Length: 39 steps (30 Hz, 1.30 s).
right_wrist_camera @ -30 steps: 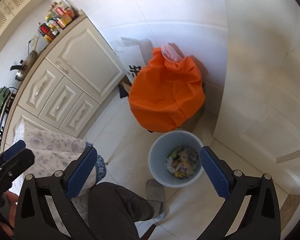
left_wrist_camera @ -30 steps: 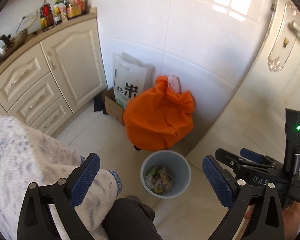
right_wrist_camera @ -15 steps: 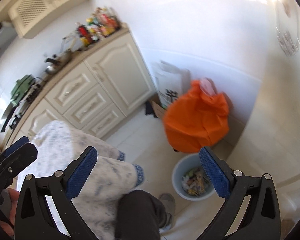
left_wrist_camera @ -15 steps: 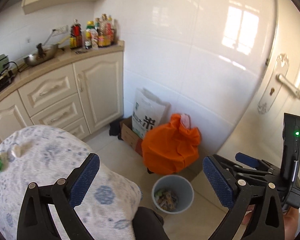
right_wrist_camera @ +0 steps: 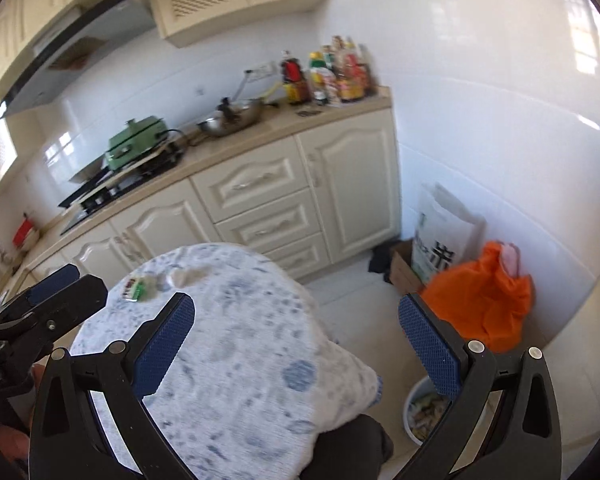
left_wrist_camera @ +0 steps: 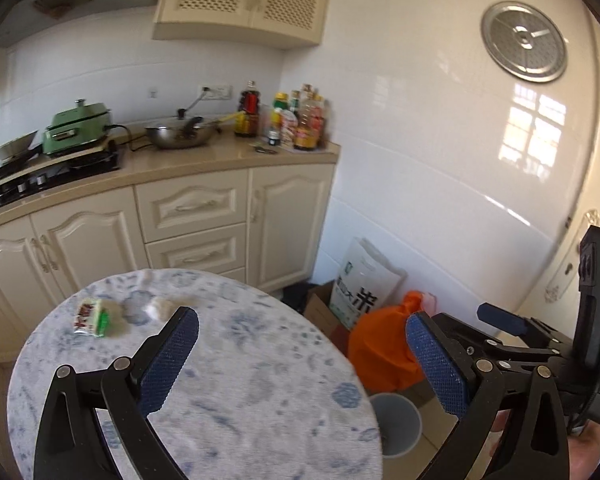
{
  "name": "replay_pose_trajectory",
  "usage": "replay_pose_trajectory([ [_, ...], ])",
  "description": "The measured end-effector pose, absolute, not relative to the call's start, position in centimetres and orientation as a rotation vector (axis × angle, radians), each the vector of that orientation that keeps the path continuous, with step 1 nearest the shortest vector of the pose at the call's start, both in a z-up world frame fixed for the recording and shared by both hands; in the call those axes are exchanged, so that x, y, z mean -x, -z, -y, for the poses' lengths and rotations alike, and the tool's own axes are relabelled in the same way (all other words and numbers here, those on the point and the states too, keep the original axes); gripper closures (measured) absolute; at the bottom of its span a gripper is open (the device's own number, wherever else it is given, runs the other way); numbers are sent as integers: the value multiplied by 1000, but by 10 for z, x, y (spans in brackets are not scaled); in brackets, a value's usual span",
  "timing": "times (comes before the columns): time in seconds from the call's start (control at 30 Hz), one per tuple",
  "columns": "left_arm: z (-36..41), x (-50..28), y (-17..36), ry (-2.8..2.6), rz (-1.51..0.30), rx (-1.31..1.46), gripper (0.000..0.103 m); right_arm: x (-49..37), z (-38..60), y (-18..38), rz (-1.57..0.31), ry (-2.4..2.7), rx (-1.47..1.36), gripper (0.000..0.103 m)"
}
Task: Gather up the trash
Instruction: 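Move both open tools back over the table, then grasp the white tissue with the right tool while the left tool grasps the white-green rice bag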
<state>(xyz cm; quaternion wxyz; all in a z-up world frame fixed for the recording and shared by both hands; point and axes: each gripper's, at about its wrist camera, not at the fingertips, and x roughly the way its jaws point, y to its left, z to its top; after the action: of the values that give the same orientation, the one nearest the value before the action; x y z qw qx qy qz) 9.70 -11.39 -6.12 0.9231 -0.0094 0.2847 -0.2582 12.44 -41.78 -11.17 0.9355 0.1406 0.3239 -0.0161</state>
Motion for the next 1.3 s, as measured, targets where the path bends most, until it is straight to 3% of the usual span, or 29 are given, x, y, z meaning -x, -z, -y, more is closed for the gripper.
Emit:
replay_pose_trajectory([
  [0.4,21,-78,48,321,-526,69,1,-152,333,84,-609,-113,-196,0],
  [0.77,-40,-81,73,144,-571,59,1,-197,270,100,-654,-212,-126,0],
  [1.3,-29,-261,155,139,-794,55,1,-326,222,205,-865,-201,-41,0],
])
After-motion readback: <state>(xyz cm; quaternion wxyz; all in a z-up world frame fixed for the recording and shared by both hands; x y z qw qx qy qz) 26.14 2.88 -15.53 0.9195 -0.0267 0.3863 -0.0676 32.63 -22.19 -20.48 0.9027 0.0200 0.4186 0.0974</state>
